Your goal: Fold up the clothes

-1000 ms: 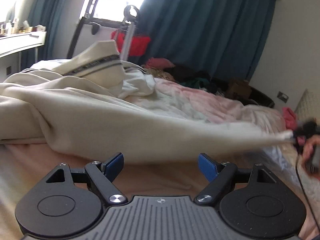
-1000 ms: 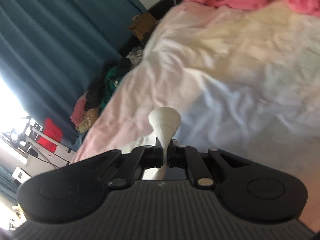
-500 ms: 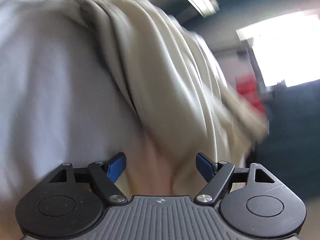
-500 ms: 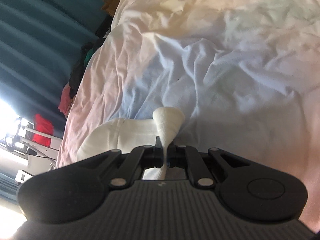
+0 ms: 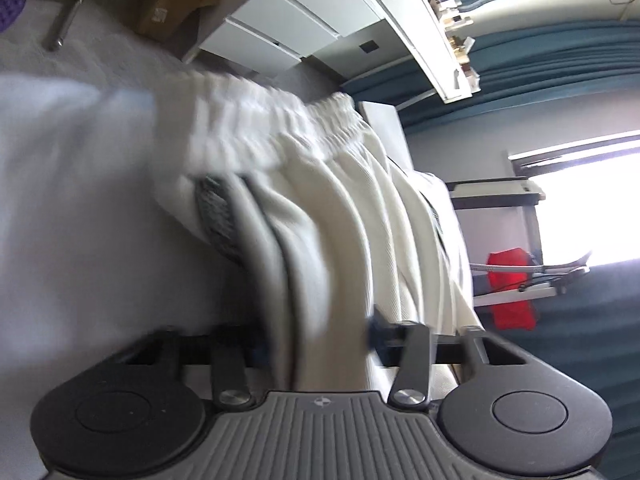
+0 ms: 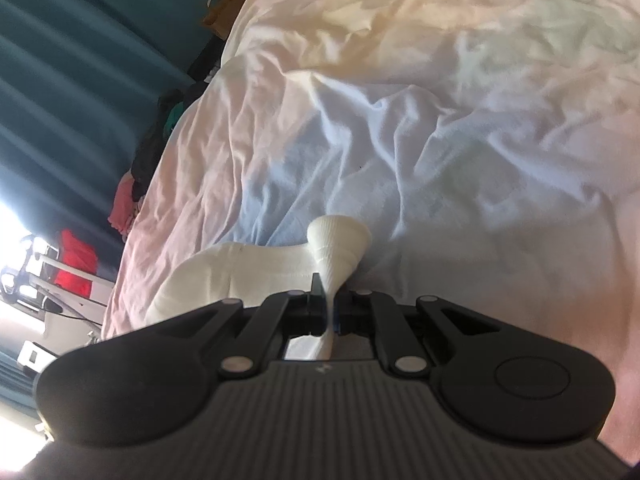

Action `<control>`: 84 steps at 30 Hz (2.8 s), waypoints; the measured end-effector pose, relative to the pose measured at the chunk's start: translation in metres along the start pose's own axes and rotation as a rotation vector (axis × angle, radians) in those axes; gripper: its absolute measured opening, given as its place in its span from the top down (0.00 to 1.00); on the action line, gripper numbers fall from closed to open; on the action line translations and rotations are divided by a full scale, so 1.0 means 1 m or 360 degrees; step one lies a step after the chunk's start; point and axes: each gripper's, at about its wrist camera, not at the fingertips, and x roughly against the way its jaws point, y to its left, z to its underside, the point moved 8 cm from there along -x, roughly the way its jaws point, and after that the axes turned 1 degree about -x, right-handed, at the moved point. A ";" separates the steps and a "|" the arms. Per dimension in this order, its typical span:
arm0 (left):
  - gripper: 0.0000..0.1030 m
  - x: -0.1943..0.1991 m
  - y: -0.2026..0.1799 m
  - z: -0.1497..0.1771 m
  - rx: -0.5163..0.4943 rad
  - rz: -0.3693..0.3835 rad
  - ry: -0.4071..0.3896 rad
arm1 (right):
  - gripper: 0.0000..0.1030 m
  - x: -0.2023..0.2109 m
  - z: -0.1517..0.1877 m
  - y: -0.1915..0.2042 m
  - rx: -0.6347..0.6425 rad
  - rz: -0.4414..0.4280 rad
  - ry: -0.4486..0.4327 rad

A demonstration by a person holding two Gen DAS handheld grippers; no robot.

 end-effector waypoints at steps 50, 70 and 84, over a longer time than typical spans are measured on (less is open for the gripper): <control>0.06 0.081 -0.126 0.240 -0.1977 0.0163 0.0104 | 0.33 -0.038 -0.007 0.059 0.0954 0.0119 -0.0062; 0.00 -0.050 -0.081 0.285 -0.2127 0.0023 -0.0116 | 0.85 -0.056 -0.003 0.061 0.1062 0.0216 -0.0154; 0.00 -0.050 -0.078 0.293 -0.2232 -0.0038 -0.0177 | 0.33 0.002 0.035 0.089 0.1254 0.0040 -0.0198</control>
